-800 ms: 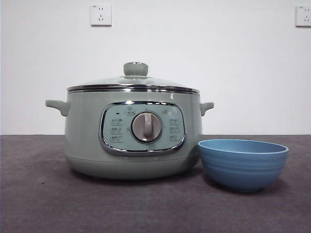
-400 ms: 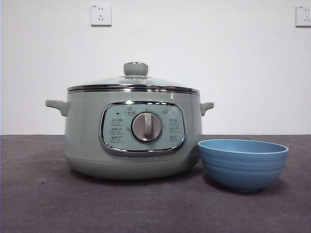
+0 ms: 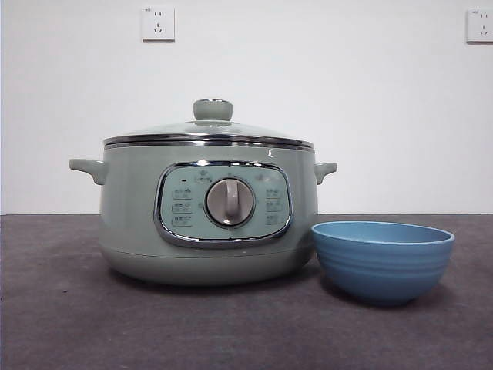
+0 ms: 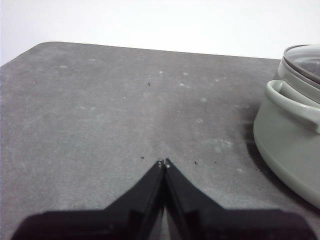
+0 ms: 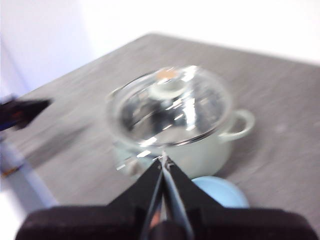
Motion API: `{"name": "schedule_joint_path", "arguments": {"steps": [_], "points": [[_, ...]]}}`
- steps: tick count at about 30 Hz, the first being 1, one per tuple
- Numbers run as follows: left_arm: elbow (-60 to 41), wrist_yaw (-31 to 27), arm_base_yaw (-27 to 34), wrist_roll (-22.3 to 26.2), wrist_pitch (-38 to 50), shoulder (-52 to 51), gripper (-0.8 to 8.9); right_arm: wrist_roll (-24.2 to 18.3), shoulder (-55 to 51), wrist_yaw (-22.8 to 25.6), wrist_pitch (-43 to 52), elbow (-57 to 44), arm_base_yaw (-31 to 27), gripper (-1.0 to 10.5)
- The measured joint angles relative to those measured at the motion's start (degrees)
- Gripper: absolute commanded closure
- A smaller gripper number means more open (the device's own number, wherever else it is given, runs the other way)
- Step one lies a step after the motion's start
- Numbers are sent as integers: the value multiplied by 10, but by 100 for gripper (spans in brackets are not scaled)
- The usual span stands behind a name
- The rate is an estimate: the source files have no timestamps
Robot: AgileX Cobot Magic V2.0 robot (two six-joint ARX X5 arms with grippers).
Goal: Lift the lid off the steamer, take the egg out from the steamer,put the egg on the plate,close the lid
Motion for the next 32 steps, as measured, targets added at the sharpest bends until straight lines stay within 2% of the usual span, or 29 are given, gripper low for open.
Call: {"name": "schedule_joint_path", "arguments": {"steps": [7,10,17,23,32], "points": [[0,0,0,0,0,0,816,3,-113,4,214,-202,-91,945],[0,0,0,0,0,0,816,4,-154,42,259,-264,-113,945],[0,0,0,0,0,0,816,16,-221,147,264,-374,-134,945],[0,0,0,0,0,0,816,49,-267,151,264,-439,-136,945],[0,0,0,0,0,0,816,70,-268,167,254,-440,-137,945]]}}
